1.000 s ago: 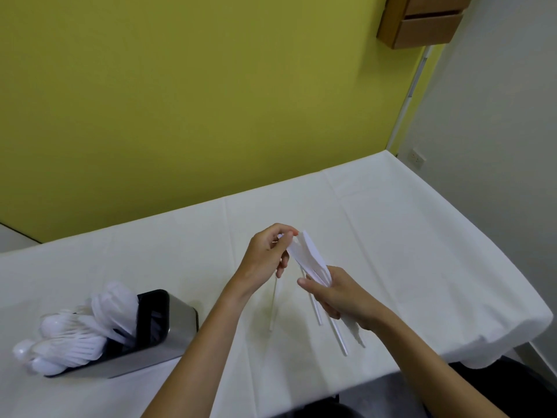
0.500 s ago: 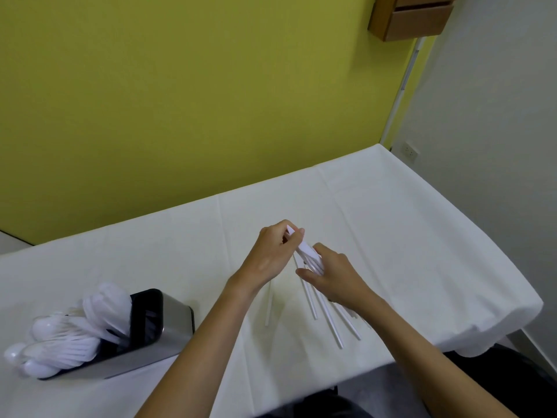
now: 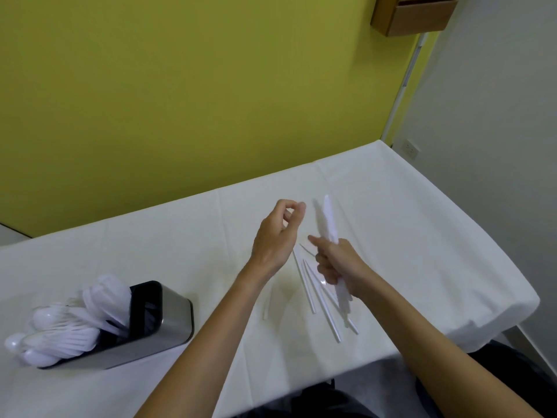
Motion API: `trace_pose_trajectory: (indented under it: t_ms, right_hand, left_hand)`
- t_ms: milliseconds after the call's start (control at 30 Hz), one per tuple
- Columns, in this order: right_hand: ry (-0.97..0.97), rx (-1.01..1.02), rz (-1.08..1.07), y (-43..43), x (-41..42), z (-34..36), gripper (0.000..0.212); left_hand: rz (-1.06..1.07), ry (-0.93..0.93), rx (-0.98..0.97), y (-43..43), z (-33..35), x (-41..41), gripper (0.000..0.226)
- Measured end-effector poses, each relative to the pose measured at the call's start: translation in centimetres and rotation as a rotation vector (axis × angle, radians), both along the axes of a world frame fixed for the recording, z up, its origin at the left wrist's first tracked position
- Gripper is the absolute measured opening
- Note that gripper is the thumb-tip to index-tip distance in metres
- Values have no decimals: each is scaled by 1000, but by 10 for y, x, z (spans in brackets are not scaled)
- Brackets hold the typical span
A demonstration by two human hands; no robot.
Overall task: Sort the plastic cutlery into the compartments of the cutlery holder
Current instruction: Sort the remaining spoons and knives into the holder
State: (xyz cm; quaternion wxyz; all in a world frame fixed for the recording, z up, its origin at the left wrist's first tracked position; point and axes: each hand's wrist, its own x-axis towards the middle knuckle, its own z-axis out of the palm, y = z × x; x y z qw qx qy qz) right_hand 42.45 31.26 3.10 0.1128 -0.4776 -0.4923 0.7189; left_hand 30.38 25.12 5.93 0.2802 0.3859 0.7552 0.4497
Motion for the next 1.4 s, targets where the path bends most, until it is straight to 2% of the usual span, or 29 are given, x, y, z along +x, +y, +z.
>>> trace_pose_trajectory:
  t_ms: [133, 200, 333, 433, 500, 567, 700, 767, 933, 1133, 1267, 1400]
  right_hand:
    - [353, -349, -289, 14, 1, 1, 43]
    - [495, -464, -429, 14, 0, 1, 40]
    - [648, -568, -633, 2, -7, 1, 42]
    - [697, -609, -658, -17, -15, 3, 42]
    - [695, -590, -616, -29, -19, 3, 42]
    - [631, -482, -545, -37, -20, 2, 42]
    - [315, -134, -366, -37, -20, 4, 34]
    - [227, -81, -324, -36, -16, 6, 37]
    - [237, -59, -312, -40, -13, 15, 34]
    - [271, 74, -316, -37, -31, 28, 34]
    - [283, 105, -191, -55, -72, 35, 34]
    - [300, 163, -14, -100, -114, 43, 33]
  left_hand:
    - [316, -513, 132, -11, -15, 17, 49]
    - [429, -707, 177, -22, -26, 27, 58]
    - [526, -918, 260, -34, -33, 49, 70]
    - [549, -976, 320, -33, -31, 55, 75]
    - [552, -976, 348, -32, -29, 51, 76]
    - [543, -970, 375, -33, -26, 47, 77]
    - [552, -941, 405, -36, -24, 41, 77]
    - [545, -921, 411, -35, -24, 40, 75]
    - [534, -882, 416, -35, -25, 34, 68]
    - [536, -653, 489, -61, -3, -2, 59]
    - [617, -467, 605, -107, 26, -50, 67]
    - [695, -260, 653, -163, 45, -83, 59]
